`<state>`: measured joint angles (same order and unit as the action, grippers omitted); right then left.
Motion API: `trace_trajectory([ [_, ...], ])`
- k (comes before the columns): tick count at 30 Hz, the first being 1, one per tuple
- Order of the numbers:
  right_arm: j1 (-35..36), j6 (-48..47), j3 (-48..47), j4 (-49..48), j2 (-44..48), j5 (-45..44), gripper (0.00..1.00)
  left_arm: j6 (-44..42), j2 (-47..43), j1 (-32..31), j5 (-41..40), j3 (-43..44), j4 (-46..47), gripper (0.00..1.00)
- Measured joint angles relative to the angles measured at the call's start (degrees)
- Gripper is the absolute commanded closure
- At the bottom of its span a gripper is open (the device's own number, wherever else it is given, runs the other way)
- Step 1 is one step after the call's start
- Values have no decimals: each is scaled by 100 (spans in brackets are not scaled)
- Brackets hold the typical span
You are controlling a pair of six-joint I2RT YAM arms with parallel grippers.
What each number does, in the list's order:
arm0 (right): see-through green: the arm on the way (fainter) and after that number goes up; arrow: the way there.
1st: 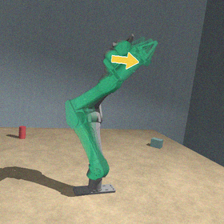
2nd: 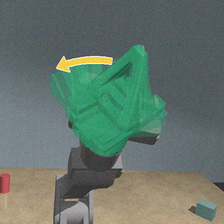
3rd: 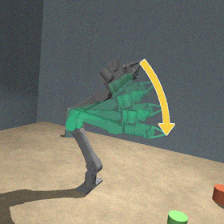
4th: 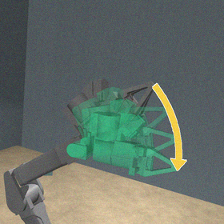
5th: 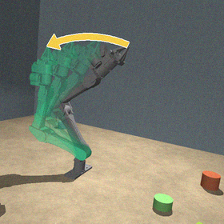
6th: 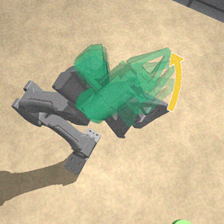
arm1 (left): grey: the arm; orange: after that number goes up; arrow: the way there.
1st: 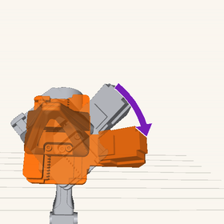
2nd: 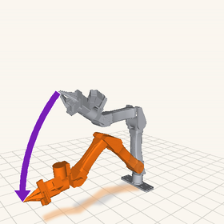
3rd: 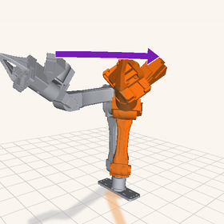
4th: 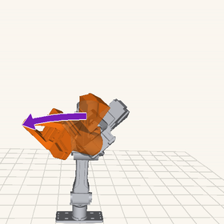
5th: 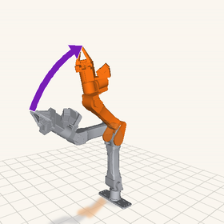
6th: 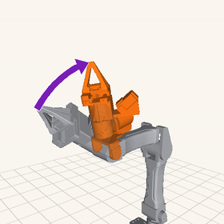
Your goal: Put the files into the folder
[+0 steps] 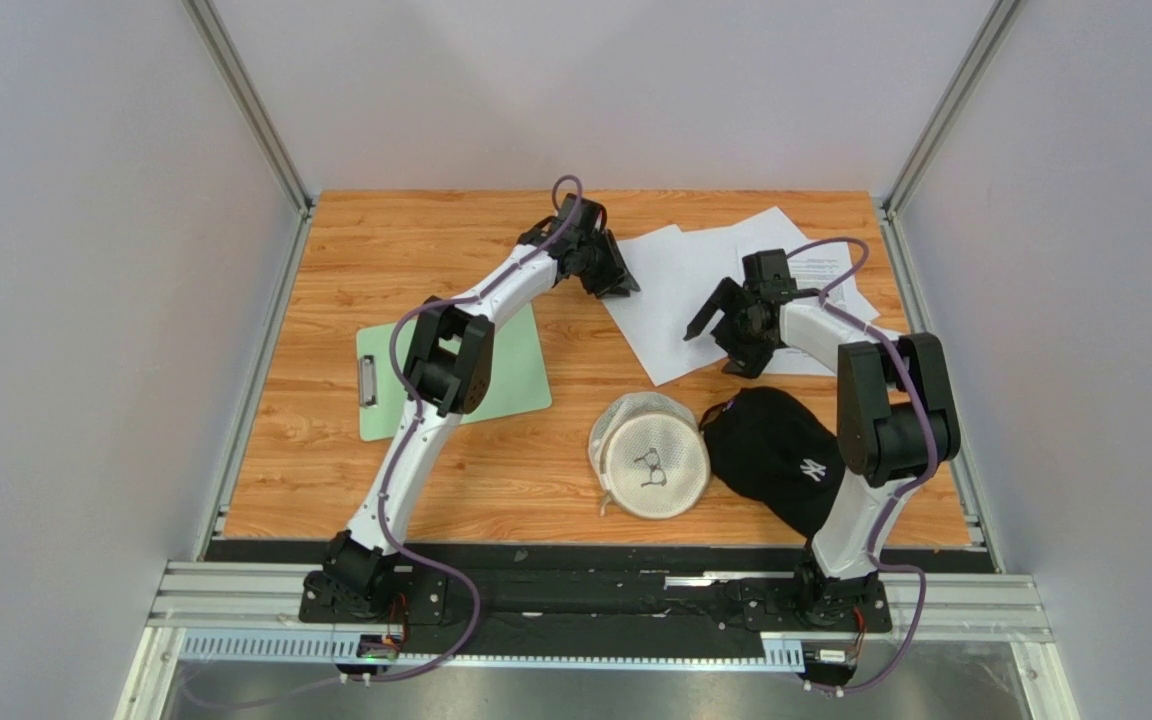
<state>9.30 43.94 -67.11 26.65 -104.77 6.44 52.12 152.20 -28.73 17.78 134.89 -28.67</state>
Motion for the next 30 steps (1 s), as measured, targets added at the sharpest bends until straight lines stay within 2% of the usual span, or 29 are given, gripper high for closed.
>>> trace_trajectory([
  [7, 2, 374, 374, -1038, 13, 466, 15, 116, -11, 0, 7, -13, -50, 66],
  [14, 0, 634, 632, -1707, 15, 691, 15, 140, -17, 0, 11, -17, -76, 67],
  [30, 20, 763, 1362, -3338, 52, 1775, 2, 179, -39, -13, 140, -76, -109, 68],
])
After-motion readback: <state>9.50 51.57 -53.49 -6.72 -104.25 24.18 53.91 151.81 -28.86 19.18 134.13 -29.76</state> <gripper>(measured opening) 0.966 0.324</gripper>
